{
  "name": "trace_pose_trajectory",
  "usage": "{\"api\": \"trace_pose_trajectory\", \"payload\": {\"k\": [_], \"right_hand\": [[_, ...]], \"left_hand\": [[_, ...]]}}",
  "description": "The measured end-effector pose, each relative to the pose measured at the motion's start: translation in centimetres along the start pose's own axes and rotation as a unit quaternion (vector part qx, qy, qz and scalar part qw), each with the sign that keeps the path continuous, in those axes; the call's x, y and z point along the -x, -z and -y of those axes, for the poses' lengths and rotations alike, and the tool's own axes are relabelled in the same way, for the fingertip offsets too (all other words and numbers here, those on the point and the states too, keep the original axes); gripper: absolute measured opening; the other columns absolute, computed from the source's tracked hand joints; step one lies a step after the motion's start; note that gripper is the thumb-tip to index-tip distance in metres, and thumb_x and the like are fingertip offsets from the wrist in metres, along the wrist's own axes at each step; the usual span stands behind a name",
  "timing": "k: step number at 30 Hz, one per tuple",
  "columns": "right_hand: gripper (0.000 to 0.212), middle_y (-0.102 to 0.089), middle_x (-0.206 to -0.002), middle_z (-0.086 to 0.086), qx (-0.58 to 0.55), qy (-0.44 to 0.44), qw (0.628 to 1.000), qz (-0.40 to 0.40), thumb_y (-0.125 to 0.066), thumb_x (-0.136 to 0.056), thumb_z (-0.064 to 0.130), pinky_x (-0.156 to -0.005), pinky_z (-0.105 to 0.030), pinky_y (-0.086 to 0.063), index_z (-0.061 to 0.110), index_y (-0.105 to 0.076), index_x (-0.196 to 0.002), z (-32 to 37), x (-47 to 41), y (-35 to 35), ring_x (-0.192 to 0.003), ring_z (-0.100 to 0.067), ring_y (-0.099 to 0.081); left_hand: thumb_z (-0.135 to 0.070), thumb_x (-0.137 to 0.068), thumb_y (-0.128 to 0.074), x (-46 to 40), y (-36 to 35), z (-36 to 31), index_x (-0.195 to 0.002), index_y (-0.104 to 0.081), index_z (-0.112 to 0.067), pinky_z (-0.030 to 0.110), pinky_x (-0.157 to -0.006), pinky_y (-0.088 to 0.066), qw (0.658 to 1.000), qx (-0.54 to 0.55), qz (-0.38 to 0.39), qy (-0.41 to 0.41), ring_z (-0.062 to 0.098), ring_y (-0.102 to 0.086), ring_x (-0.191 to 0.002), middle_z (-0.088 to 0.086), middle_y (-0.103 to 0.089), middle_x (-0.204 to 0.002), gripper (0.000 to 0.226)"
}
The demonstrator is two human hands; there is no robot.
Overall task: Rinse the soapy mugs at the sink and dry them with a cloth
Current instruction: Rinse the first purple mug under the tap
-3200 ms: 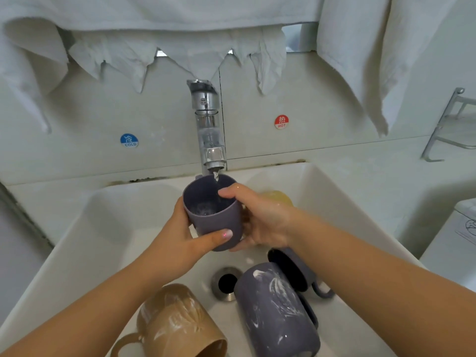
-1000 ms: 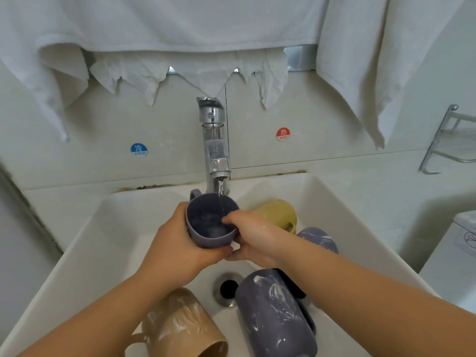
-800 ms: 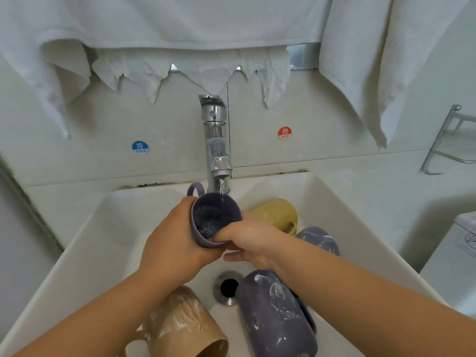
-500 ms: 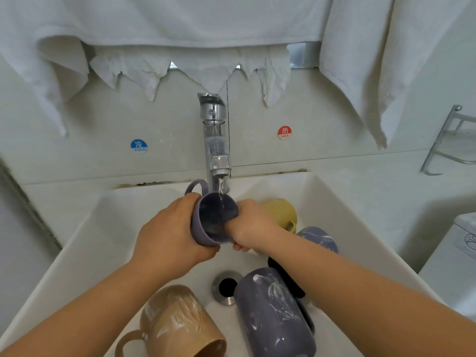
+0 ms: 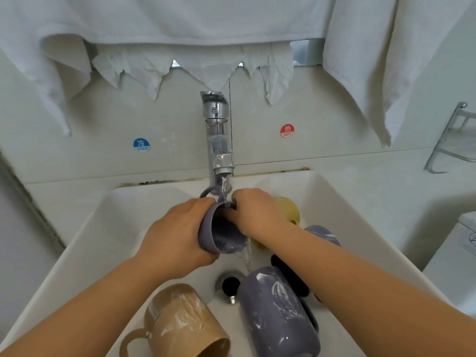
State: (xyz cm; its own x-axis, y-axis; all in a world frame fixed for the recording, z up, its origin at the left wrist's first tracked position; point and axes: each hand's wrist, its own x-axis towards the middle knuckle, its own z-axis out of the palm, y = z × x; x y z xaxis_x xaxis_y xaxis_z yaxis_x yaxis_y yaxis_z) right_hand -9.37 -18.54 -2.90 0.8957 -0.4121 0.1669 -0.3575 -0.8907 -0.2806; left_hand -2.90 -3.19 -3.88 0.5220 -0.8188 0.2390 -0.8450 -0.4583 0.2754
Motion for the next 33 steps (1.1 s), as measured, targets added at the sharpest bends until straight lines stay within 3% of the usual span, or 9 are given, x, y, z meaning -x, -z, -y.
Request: {"api": "trace_pose_trajectory", "payload": {"k": [3,6,10,15,17,22,25,30,33], "right_hand": [[0.029,-0.046,-0.064,0.002,-0.071,-0.055,0.995,0.053,-0.052,-0.091,0.022,-0.049,-0.024,-0.03,0.017,-0.041,-0.065,0.0,-0.3,-1.0,-0.058,-0.014,-0.045],[0.023,-0.048,-0.063,0.002,-0.188,-0.09,0.969,0.131,-0.056,-0.086,0.016,-0.048,-0.021,-0.033,0.016,-0.046,-0.065,0.1,0.3,-1.4,-0.052,-0.011,-0.041],[0.019,-0.043,-0.064,0.0,-0.368,-0.215,0.876,0.224,-0.058,-0.087,0.027,-0.04,-0.018,-0.021,0.014,-0.049,-0.077,0.7,1.9,-1.2,-0.045,-0.01,-0.028],[0.032,-0.034,-0.062,0.004,-0.446,-0.239,0.822,0.26,-0.059,-0.087,0.045,-0.036,-0.014,-0.017,0.019,-0.043,-0.077,1.9,2.6,-1.3,-0.041,-0.004,-0.023],[0.029,-0.035,-0.063,0.003,-0.445,-0.237,0.826,0.253,-0.059,-0.087,0.041,-0.039,-0.015,-0.018,0.018,-0.044,-0.078,1.8,2.6,-1.0,-0.043,-0.005,-0.024],[0.023,-0.047,-0.058,-0.001,-0.264,-0.18,0.929,0.187,-0.052,-0.091,0.017,-0.035,-0.018,-0.031,0.012,-0.049,-0.069,0.7,1.5,-0.5,-0.042,-0.011,-0.038],[0.032,-0.058,-0.054,-0.001,-0.233,-0.148,0.949,0.153,-0.045,-0.095,0.025,-0.042,-0.017,-0.039,0.011,-0.057,-0.069,0.3,1.3,-0.2,-0.037,-0.008,-0.047],[0.048,-0.06,-0.067,-0.004,-0.295,-0.119,0.94,0.127,-0.037,-0.099,0.047,-0.049,-0.024,-0.048,0.009,-0.06,-0.082,-0.1,2.0,0.4,-0.053,-0.015,-0.055],[0.038,-0.058,-0.09,0.005,-0.383,-0.075,0.909,0.146,-0.052,-0.092,0.053,-0.075,-0.028,-0.055,0.022,-0.055,-0.112,-0.7,2.2,1.2,-0.084,-0.012,-0.059]], "left_hand": [[-0.041,-0.06,-0.084,0.0,0.2,0.3,-0.119,-0.049,-0.037,0.014,-0.066,-0.04,0.998,0.016,-0.045,0.029,0.004,-0.049,-0.088,-0.022,-0.05,-0.104,0.068],[-0.046,-0.058,-0.084,0.2,0.1,0.3,-0.114,-0.051,-0.035,0.022,-0.065,-0.044,0.996,0.02,-0.077,0.039,0.006,-0.051,-0.086,-0.02,-0.05,-0.102,0.066],[-0.053,-0.056,-0.084,0.1,-0.5,0.1,-0.112,-0.051,-0.033,0.025,-0.061,-0.044,0.995,-0.008,-0.09,0.038,0.01,-0.051,-0.088,-0.016,-0.052,-0.102,0.068],[-0.045,-0.057,-0.084,-0.2,-0.8,0.1,-0.119,-0.05,-0.03,0.016,-0.056,-0.029,0.993,-0.019,-0.103,0.064,0.007,-0.042,-0.086,-0.012,-0.053,-0.106,0.073],[-0.047,-0.057,-0.084,-0.1,-0.8,0.2,-0.121,-0.05,-0.032,0.013,-0.057,-0.029,0.992,-0.008,-0.103,0.066,0.005,-0.044,-0.086,-0.015,-0.052,-0.106,0.074],[-0.049,-0.054,-0.086,0.1,-0.8,-0.1,-0.112,-0.048,-0.038,0.024,-0.066,-0.046,0.993,0.053,-0.083,0.06,0.006,-0.053,-0.083,-0.02,-0.052,-0.097,0.07],[-0.039,-0.052,-0.09,0.1,-0.8,-0.1,-0.102,-0.046,-0.045,0.02,-0.065,-0.048,0.983,0.153,-0.066,0.073,0.003,-0.059,-0.081,-0.02,-0.06,-0.094,0.066],[-0.023,-0.05,-0.095,0.1,-1.5,0.9,-0.108,-0.054,-0.043,0.016,-0.065,-0.051,0.93,0.345,-0.004,0.124,-0.002,-0.065,-0.087,-0.017,-0.069,-0.099,0.074],[-0.009,-0.061,-0.088,0.1,-1.4,0.8,-0.111,-0.058,-0.034,0.016,-0.06,-0.053,0.89,0.434,0.024,0.136,-0.001,-0.067,-0.085,-0.013,-0.072,-0.095,0.064]]}}
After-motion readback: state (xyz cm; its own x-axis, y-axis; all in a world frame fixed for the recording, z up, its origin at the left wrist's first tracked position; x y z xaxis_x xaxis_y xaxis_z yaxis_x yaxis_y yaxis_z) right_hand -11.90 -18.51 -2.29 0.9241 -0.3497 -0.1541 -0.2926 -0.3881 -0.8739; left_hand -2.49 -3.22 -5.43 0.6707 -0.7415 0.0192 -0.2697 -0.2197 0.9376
